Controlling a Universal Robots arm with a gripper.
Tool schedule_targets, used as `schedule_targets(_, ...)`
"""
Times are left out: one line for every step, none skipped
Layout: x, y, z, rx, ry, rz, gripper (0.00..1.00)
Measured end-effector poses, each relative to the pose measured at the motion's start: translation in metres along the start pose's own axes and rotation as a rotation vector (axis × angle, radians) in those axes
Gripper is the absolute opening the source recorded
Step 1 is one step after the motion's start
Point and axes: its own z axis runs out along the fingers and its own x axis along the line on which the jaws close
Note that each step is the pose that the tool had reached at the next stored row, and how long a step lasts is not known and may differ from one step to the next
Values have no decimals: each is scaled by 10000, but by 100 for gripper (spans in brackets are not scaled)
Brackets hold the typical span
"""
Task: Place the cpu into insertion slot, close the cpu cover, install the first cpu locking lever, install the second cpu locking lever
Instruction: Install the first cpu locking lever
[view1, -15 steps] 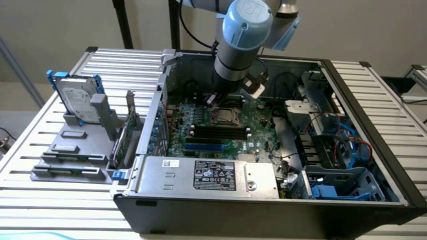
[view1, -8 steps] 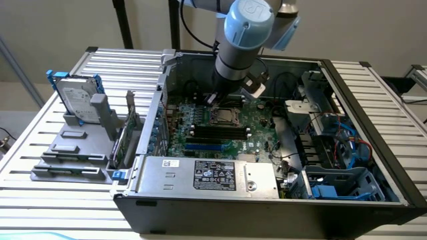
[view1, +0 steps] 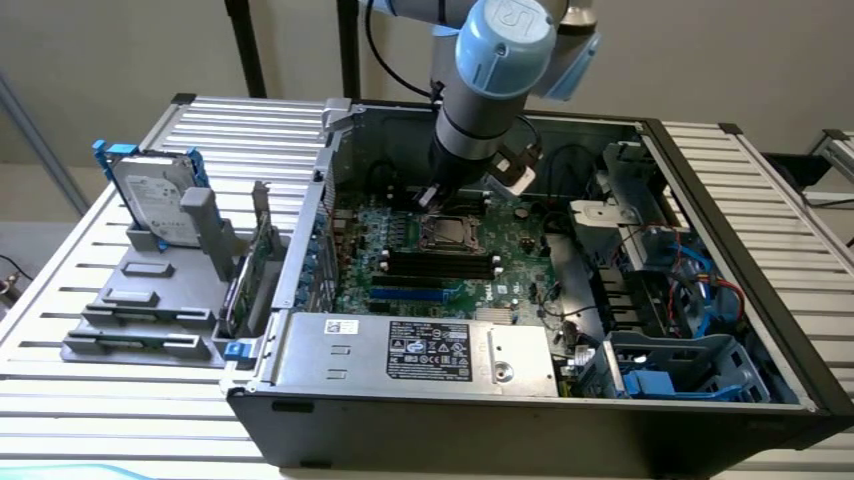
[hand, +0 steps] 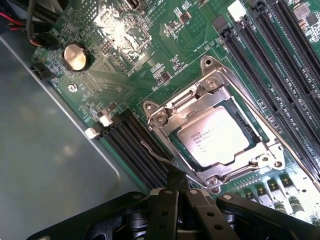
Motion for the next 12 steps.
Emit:
schedule_targets(6,6,0,-8,-12,2,11)
schedule_targets(11,12,0,-18,-26,4,11)
schedule_targets(16,17,0,-27,-37,5,11)
schedule_targets(22,23,0,-37,-49,7,11)
schedule_targets(28,30,0,-46,-63,8,11)
schedule_targets(34,36,0,-58,-78,10,11)
schedule_targets(37,37,1,-64,-86,11,11)
schedule_targets(38,37,2,-66,-89,12,11)
schedule_targets(39,37,3,-67,-92,12,11)
schedule_targets(40,36,3,-67,-95,13,11)
schedule_targets(41,36,4,-66,-95,13,11)
schedule_targets(41,35,5,-65,-95,13,11)
